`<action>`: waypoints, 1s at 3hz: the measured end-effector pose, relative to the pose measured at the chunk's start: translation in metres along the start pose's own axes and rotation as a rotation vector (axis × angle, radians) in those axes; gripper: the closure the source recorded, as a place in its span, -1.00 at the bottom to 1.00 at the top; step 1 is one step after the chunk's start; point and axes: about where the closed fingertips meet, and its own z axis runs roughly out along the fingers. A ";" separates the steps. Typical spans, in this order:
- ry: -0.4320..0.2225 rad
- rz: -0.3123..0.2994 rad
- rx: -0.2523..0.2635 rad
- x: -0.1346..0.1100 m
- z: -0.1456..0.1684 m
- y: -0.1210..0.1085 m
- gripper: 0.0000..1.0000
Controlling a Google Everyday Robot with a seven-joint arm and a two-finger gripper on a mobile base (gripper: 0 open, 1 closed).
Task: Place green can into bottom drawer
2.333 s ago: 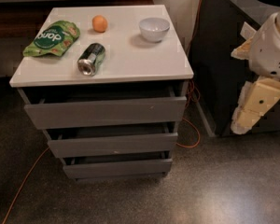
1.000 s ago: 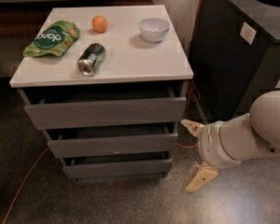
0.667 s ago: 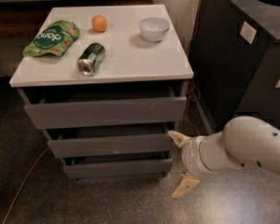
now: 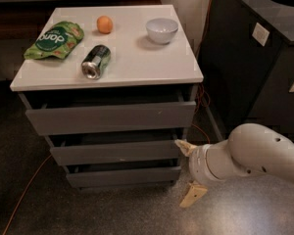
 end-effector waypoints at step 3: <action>-0.011 0.031 -0.076 0.062 0.128 -0.006 -1.00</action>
Offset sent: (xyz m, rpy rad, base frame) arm 0.0546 0.0102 -0.1499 0.0361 0.1018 0.0164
